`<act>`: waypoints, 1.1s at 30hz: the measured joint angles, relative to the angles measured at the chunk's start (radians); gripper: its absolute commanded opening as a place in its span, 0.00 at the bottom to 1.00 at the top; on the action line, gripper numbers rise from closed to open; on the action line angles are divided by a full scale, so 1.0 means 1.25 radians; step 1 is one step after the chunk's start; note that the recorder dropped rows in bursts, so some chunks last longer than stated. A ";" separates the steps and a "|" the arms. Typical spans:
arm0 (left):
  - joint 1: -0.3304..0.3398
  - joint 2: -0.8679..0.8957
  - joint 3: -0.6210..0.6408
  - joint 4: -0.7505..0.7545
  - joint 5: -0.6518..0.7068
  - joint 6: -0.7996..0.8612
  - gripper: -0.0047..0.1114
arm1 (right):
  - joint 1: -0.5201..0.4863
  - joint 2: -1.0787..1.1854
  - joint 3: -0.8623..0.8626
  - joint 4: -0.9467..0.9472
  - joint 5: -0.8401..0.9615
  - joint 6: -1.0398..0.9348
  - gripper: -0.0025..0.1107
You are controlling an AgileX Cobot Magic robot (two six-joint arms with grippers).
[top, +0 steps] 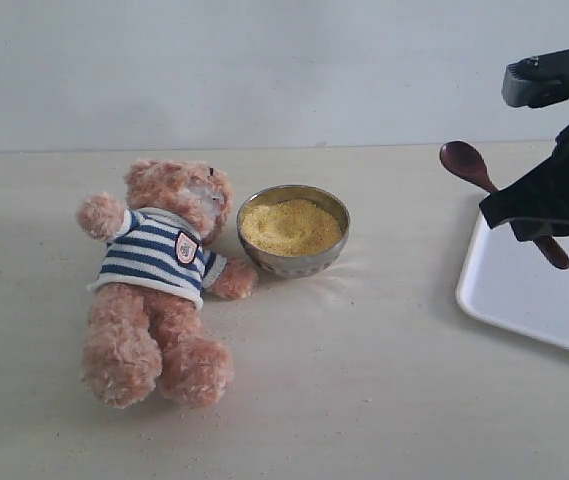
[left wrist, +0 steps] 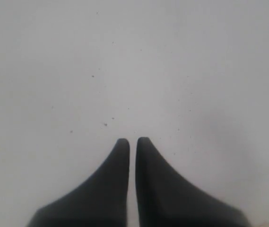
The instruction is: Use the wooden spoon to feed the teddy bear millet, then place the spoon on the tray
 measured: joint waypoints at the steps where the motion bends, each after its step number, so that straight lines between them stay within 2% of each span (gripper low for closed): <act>1: 0.000 0.003 0.027 -0.012 -0.013 0.000 0.08 | 0.000 0.000 0.000 0.000 0.003 0.000 0.02; 10: 0.000 0.000 0.190 -0.027 -0.085 -0.021 0.08 | 0.000 0.000 0.000 0.000 0.004 0.000 0.02; 15: 0.000 -0.076 0.265 -0.028 -0.150 -0.036 0.08 | 0.000 0.000 0.000 0.000 0.006 0.000 0.02; 26: 0.000 -0.300 0.402 -0.033 -0.110 -0.132 0.08 | 0.000 0.000 0.000 0.000 0.000 0.000 0.02; 33: 0.000 -0.316 0.517 -0.033 -0.159 -0.151 0.08 | 0.000 0.000 0.000 0.000 0.000 0.000 0.02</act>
